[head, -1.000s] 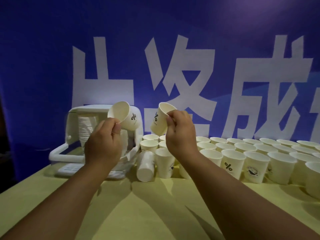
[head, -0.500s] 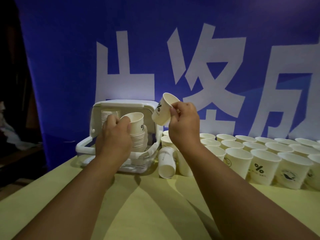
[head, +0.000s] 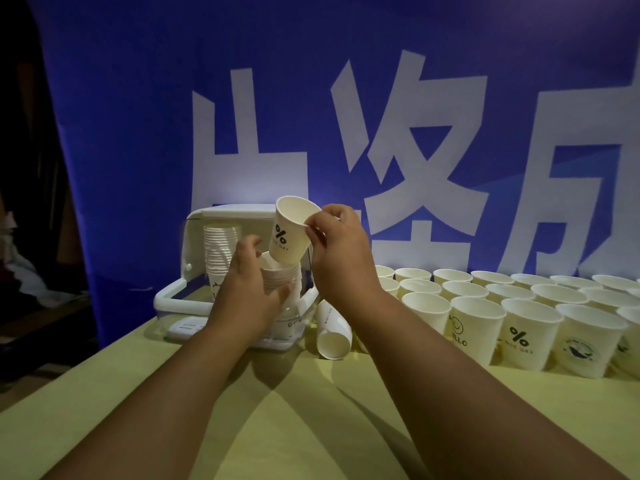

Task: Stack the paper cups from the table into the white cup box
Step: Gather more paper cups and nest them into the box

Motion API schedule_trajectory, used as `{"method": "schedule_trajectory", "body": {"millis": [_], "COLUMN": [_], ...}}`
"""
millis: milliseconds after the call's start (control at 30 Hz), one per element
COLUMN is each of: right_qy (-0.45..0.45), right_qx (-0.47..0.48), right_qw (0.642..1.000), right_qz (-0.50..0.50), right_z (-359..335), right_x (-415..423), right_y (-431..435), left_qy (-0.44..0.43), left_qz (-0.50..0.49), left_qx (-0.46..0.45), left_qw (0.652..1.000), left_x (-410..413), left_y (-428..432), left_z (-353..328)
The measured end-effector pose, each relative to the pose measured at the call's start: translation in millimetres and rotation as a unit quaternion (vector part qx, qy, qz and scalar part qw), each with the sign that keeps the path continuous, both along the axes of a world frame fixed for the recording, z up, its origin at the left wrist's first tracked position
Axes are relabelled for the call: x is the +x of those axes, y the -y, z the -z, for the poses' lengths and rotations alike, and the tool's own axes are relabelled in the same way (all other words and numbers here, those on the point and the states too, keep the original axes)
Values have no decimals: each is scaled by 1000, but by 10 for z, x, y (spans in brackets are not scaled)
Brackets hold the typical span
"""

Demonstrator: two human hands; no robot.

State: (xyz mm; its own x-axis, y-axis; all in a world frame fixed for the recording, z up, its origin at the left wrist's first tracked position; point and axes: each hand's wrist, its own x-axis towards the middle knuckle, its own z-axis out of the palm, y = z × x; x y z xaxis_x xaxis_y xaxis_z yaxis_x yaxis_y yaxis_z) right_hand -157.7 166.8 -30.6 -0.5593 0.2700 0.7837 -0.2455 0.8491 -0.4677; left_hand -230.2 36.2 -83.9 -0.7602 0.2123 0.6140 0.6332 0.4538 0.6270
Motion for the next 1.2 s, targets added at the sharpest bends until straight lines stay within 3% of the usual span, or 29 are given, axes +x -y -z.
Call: {"method": "schedule_trajectory", "body": {"millis": [167, 367, 733, 933, 1200], "right_qy": [-17, 119, 169, 232, 223], "right_qx": [34, 116, 11, 65, 60], "right_qw": [999, 985, 978, 965, 970], "right_qz": [12, 44, -122, -101, -73], "right_z": [-36, -17, 156, 288, 365], "right_x": [9, -11, -4, -18, -115], "right_y": [77, 85, 112, 86, 50], "left_qy": [-40, -47, -53, -43, -57], "left_qz": [19, 9, -32, -46, -41], "left_qx": [26, 17, -21, -34, -51], "left_qw": [999, 999, 998, 997, 996], "left_x": [10, 8, -89, -146, -104], "left_y": [11, 18, 42, 67, 118], "left_z": [-8, -2, 20, 33, 16]}}
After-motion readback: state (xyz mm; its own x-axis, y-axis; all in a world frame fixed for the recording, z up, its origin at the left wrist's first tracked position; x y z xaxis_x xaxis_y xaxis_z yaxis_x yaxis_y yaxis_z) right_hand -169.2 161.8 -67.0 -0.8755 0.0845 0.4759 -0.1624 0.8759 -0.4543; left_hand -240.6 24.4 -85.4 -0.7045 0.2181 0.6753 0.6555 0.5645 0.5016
